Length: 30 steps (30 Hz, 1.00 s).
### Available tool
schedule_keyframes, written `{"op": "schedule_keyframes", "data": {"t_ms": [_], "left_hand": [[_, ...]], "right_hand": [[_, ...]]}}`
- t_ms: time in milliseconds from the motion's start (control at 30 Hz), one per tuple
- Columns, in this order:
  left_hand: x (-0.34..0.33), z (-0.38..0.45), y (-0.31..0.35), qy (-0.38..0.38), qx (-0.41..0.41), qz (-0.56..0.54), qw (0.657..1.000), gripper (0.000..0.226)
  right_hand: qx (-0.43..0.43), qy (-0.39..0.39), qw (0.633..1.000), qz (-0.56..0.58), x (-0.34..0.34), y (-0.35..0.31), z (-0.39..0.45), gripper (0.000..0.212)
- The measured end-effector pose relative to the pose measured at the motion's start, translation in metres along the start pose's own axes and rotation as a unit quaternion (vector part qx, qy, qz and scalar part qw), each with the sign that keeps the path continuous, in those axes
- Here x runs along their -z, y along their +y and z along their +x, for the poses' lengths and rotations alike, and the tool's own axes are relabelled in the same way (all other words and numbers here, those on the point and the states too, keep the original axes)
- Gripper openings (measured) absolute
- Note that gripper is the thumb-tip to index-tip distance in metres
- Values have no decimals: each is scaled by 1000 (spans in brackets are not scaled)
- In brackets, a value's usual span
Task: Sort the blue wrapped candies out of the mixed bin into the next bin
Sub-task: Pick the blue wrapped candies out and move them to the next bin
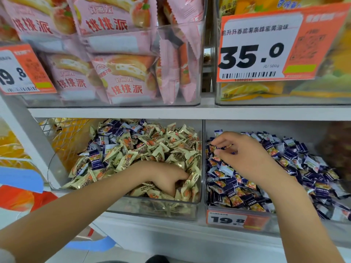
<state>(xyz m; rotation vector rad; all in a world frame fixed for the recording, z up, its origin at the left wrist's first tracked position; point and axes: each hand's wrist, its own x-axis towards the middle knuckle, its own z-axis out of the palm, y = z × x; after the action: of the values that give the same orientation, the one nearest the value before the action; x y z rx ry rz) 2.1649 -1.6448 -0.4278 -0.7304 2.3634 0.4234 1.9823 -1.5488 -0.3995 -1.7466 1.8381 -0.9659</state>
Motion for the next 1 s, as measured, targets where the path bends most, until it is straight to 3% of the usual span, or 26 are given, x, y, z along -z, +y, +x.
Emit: {"op": "schedule_keyframes", "data": {"t_ms": [67,233,300,600,767,900,1000], "left_hand": [[3,-5,-6,22,7,-74,997,24],[26,-29,-20,127,18,-223,966,65],[34,-38,-25,143,42,-276,949,71],[37,-52,-33,173,67,-337,923,41],[35,-62,-40,175,36,-377,909,39],[31,-62,-33,268,40,-320,908,30],[23,-58,-9,364,11,-292,885,15]], "right_hand": [[-1,-1,1000,0,0,0,0,15],[-1,-4,1000,2,1,0,-1,15],[-3,-4,1000,2,2,-1,-1,16],[20,29,999,35,1,-9,-1,12],[38,50,997,49,-2,-16,0,12],[63,82,992,73,-5,-29,-2,12],[92,79,986,117,-16,-46,-4,10]]}}
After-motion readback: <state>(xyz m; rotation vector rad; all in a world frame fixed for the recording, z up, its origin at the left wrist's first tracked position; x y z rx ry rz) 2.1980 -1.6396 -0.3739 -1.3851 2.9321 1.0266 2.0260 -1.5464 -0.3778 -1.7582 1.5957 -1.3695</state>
